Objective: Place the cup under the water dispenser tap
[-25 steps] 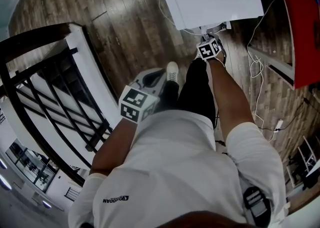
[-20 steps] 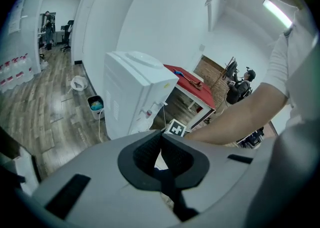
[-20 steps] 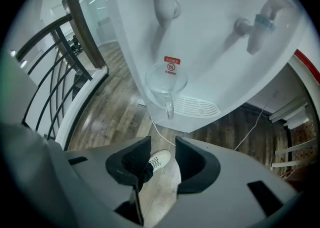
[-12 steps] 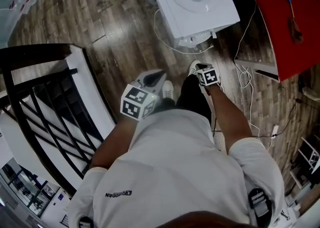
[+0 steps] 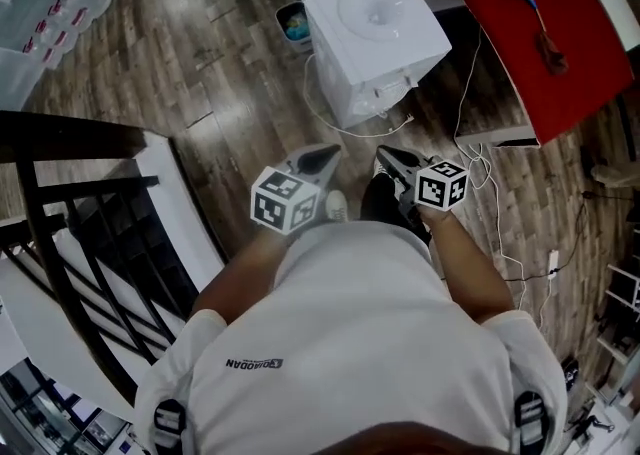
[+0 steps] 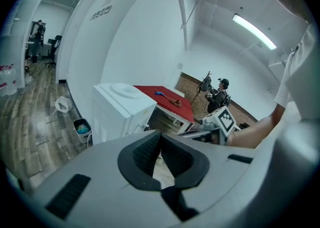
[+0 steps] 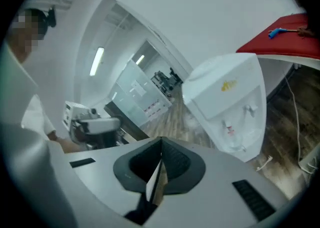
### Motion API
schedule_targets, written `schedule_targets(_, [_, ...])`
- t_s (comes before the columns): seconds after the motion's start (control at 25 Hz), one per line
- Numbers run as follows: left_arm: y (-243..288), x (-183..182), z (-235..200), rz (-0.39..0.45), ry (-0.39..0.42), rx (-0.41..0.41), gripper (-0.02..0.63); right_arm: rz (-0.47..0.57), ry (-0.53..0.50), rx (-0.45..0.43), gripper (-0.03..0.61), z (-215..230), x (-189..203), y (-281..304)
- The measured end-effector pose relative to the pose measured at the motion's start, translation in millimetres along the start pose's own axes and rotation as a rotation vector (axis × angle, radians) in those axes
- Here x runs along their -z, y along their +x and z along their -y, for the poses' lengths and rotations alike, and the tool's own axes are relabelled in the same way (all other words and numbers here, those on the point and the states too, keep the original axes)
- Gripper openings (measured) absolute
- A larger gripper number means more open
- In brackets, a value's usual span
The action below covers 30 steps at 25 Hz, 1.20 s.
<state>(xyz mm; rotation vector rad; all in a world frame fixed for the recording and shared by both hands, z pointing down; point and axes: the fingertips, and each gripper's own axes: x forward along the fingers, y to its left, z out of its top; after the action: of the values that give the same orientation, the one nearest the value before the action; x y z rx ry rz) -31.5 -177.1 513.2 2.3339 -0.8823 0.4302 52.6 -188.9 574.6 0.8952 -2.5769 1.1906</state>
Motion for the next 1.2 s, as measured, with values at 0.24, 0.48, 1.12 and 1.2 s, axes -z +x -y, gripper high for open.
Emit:
schedule_targets(0.24, [-18.8, -8.1, 19.3, 0.050, -0.010, 0.054, -0.003, 0.235, -0.003, -0.170, 0.023, -94.7, -51.3, -58.4])
schedule_targets(0.48, [-17.8, -18.3, 41.5, 0.073, 0.051, 0.084, -0.003, 0.261, -0.085, -0.036, 0.023, -104.1, -53.9, -87.2])
schedule_targets(1.12, [-16.3, -24.2, 60.7, 0.130, 0.028, 0.006, -0.003, 0.155, -0.239, 0.156, 0.021, -78.7, -36.5, -108.5])
schedule_targets(1.2, [-14.2, -20.7, 64.3, 0.120, 0.029, 0.007, -0.003, 0.141, -0.265, 0.158, 0.021, -80.0, -33.5, -109.5])
